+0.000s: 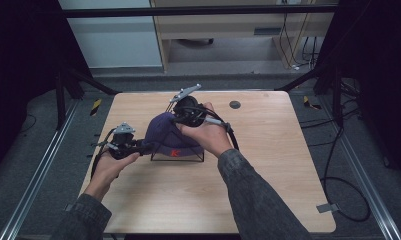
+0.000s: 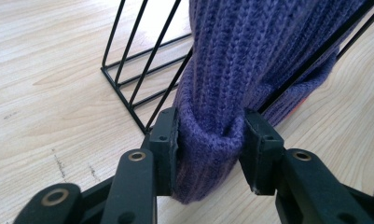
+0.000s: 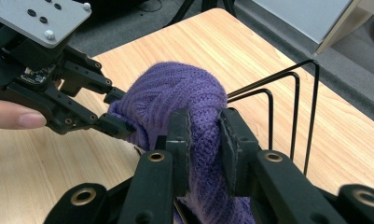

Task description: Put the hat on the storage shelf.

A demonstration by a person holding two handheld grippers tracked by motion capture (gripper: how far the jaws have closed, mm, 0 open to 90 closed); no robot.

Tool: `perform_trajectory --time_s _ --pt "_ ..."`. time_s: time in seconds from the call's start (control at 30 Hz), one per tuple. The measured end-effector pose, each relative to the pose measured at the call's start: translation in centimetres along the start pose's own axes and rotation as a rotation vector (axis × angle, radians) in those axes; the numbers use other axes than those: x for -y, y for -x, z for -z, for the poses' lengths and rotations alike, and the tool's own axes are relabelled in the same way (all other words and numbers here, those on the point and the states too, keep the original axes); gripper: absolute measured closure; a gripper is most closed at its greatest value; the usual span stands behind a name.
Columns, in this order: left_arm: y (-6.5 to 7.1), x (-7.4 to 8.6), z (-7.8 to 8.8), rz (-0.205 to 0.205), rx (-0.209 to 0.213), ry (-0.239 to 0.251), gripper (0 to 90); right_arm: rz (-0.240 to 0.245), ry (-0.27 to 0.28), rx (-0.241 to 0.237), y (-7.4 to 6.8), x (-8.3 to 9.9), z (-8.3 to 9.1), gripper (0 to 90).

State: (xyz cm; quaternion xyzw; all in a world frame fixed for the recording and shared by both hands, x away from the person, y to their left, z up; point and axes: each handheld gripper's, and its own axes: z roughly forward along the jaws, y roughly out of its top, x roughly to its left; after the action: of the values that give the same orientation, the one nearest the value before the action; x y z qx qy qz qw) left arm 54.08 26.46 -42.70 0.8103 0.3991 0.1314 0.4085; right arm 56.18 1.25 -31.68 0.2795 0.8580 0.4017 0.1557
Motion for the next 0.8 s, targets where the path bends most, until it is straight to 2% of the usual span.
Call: perform_trajectory --time_s 0.33,0.4,0.6,0.8 --pt "-0.11 0.26 -0.16 0.007 -0.011 -0.013 59.2 -0.006 -0.015 -0.006 -0.17 -0.12 -0.59 73.1" --pt "-0.16 0.33 -0.19 0.009 -0.013 -0.014 59.0 -0.01 -0.017 -0.008 -0.22 -0.18 -0.65 70.1" --pt "-0.32 0.47 0.01 0.02 -0.016 -0.005 59.0 -0.017 0.01 -0.006 -0.31 -0.42 -0.32 66.9" --pt "-0.21 0.49 0.31 0.011 -0.029 -0.002 58.0 -0.02 0.027 0.002 -0.25 -0.56 0.27 66.2"
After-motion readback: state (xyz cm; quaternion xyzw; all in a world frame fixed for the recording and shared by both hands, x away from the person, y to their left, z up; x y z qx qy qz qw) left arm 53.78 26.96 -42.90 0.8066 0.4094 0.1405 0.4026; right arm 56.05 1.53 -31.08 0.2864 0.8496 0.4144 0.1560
